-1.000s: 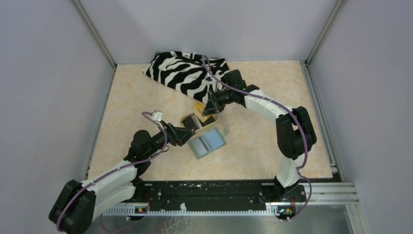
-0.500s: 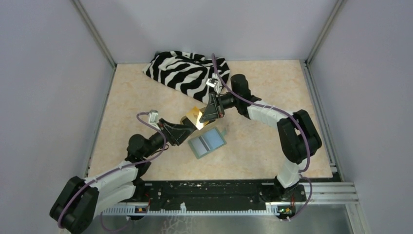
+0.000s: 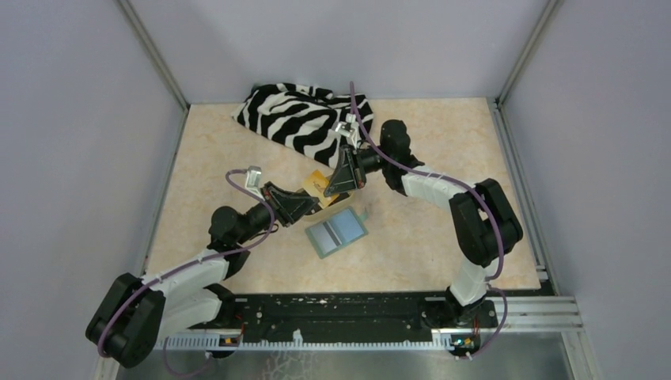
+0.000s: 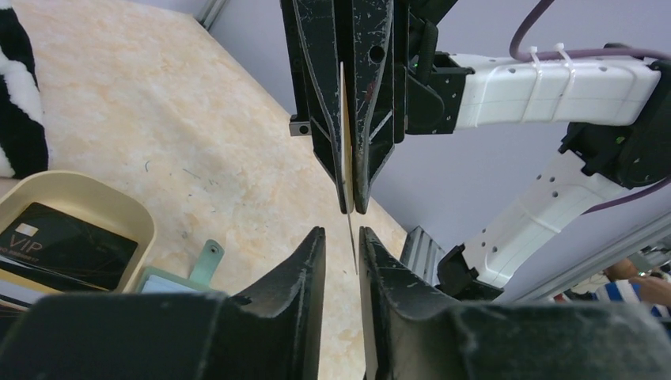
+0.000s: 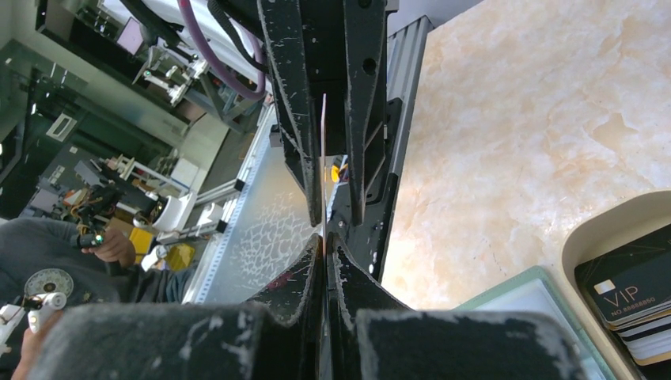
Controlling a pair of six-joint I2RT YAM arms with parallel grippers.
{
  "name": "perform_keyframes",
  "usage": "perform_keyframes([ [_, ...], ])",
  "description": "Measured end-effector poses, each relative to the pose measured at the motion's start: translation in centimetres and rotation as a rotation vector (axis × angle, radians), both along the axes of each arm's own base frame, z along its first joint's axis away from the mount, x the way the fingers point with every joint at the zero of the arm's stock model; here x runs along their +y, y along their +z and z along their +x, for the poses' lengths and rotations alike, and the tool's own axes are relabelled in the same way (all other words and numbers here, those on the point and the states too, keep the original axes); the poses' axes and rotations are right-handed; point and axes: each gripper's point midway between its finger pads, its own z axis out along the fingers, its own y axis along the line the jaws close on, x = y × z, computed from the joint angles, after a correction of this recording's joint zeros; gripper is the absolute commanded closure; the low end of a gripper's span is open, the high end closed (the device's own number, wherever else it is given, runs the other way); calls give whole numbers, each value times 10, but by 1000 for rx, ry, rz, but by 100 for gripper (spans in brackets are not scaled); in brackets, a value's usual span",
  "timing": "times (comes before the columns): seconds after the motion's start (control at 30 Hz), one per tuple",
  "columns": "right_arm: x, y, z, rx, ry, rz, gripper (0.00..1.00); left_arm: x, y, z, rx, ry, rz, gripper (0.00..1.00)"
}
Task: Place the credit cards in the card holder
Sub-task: Pick up the credit card from the storage box, then insert the credit card into the card holder.
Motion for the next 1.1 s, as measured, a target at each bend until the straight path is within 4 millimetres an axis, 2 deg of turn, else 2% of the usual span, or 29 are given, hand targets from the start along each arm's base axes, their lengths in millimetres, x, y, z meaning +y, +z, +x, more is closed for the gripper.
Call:
perform_keyframes([
  [0.07,0,1,0,0,2,1,100,-1,2,0,-2,-6,-1,81],
  [0.2,0,1,-1,-2,5,2,100,-2,2,-2,-4,-16,3,81],
  [0.3,0,-2,-1,-4,4,-1,100,-3,3,-1,-12,-22,13,70],
  [0.37,0,-6,-1,-2,4,-9,100,-4,3,-2,-20,-26,20,70],
  [0.47,0,-11,-2,3,5,-20,100,-4,3,-2,-24,-31,28,82],
  [0.53,0,-15,-3,8,9,-29,100,-5,1,-2,-22,-32,34,100],
  [0.57,0,-16,-4,8,11,-32,100,-5,-1,-2,-17,-31,42,100],
  [0.63,0,-18,-5,3,13,-36,89,-5,-4,-2,-10,-33,51,100],
  [0.7,0,-19,-5,-5,14,-44,73,-5,-5,-2,-10,-35,56,100],
  [0.77,3,-19,-1,-27,1,-62,62,-5,-6,-2,-13,-35,65,100],
  [0.83,5,-17,9,-94,-33,-91,53,-4,-9,-4,-15,-37,90,100],
  [0.97,2,1,24,-319,-79,-123,37,-1,-16,-13,-33,-56,152,100],
  [1.1,-16,10,9,-493,-54,-107,22,0,-23,-30,-58,-116,214,100],
])
